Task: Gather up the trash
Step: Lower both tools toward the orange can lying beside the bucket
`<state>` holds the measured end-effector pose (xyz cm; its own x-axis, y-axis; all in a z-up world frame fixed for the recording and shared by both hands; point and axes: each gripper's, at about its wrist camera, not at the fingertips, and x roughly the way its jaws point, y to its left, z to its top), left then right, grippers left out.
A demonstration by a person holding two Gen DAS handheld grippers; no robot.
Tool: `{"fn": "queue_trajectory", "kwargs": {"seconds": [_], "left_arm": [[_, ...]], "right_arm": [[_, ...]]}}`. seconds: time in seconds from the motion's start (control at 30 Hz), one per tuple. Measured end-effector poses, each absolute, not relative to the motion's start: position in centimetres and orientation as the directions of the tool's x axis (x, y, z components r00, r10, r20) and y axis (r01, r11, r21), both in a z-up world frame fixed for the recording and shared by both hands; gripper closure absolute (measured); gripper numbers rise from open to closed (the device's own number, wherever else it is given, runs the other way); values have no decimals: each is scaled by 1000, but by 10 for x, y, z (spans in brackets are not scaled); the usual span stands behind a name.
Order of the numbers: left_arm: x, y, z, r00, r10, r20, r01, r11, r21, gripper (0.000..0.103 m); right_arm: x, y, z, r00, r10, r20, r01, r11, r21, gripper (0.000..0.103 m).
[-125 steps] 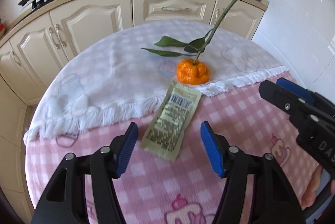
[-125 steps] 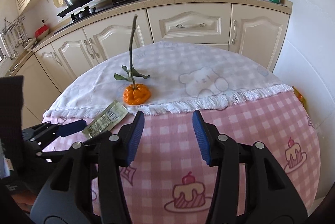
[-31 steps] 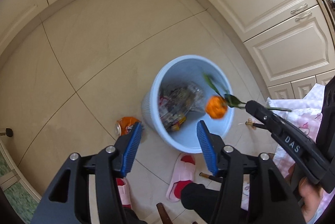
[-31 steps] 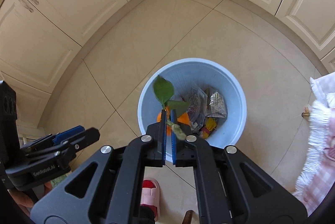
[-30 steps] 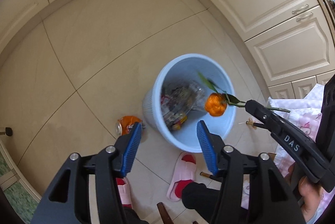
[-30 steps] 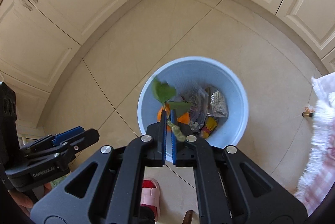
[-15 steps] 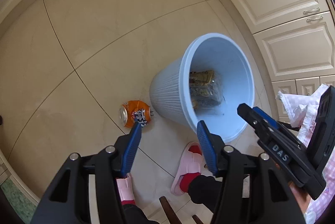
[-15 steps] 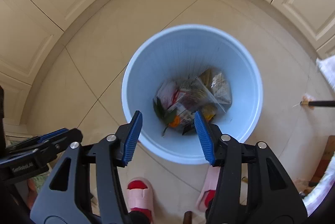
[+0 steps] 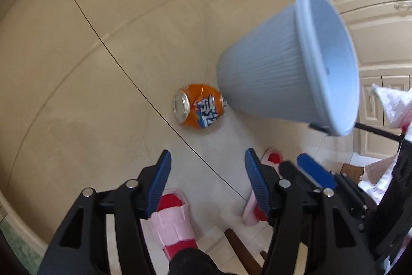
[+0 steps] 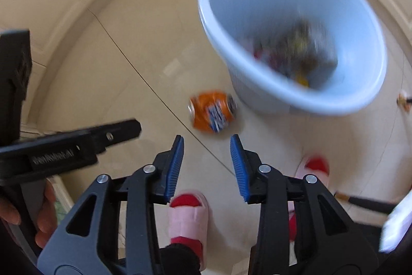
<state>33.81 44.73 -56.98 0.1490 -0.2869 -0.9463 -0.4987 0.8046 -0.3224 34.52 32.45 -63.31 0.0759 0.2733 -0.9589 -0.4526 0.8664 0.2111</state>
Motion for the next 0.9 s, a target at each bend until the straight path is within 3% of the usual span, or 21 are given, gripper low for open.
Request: {"fn": "queue_trajectory", "kwargs": {"seconds": [0.2,0.3,0.37,0.6,0.63,0.8,0.9], "left_arm": [[350,440,-633,139,-277,-951,-486,817,-309,45],[360,436,-658,169,-278,-945,-483,812,-326,45],[365,436,-679,182,-273,-945,-492,807,-328,45],[382,427,-723,157,-247,-956,-495,818,-293,45],[383,427,-727,153,-234,-960,-496,822,-279,47],[391,430,-748,89,-185,-979,-489,848,-205,73],[391,432,-754,75,-192,-979,-497,843,-204,77]], "right_arm": [[344,298,-712,23,190,-981,-360,917,169,60],[355,281,-743,8,193,-981,-249,951,185,56],[360,274,-759,7,211,-977,-195,959,206,49],[368,264,-800,-37,276,-960,-59,959,278,47],[368,262,-804,-43,284,-958,-39,958,285,47],[373,263,-810,-39,310,-950,0,951,310,43],[373,266,-811,-40,325,-945,0,946,325,43]]}}
